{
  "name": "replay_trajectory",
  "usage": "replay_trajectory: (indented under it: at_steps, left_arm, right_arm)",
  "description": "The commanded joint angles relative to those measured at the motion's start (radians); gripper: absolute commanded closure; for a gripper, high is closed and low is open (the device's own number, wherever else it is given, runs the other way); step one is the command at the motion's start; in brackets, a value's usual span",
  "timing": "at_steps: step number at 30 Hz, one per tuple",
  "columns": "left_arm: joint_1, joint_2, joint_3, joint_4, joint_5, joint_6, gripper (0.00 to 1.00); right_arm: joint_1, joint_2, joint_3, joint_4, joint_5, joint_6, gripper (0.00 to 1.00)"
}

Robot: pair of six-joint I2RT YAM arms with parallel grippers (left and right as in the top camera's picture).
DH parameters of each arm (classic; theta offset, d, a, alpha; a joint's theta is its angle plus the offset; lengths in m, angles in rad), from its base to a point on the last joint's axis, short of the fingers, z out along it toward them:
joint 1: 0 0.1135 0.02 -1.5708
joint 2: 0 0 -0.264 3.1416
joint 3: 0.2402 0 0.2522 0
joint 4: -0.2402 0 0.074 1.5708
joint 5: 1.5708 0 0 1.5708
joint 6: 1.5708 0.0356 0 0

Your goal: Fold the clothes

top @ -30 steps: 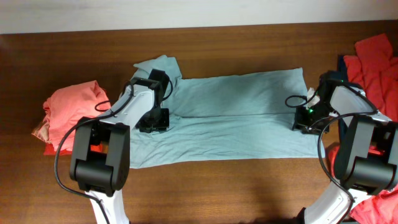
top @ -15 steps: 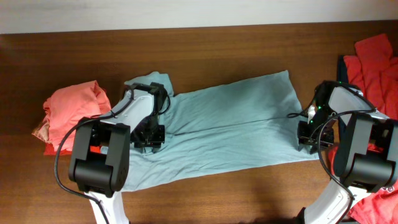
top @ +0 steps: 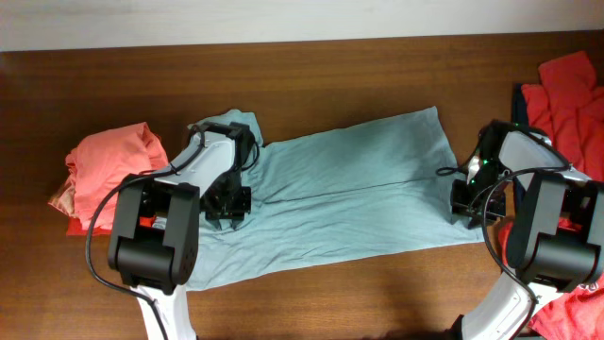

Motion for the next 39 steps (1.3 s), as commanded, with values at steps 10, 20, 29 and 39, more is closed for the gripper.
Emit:
replay_trajectory:
  at_steps: [10,20,29,39]
  left_arm:
    - [0.005,-0.142,0.141,0.040,-0.018,0.004,0.62]
    - [0.005,-0.151,0.141,0.069,-0.014,-0.030,0.62]
    - [0.005,-0.151,0.141,0.069,-0.016,-0.030,0.62]
    - [0.076,-0.155,0.142,0.069,-0.022,-0.029,0.62]
  right_arm:
    - [-0.001,-0.096,0.153,0.115,-0.064,-0.072,0.60]
    - [-0.001,0.048,0.153,0.178,-0.097,-0.130,0.57]
    - [-0.002,0.101,0.105,0.141,0.002,-0.124,0.57]
    - [-0.002,0.102,-0.017,0.107,0.121,-0.004,0.57]
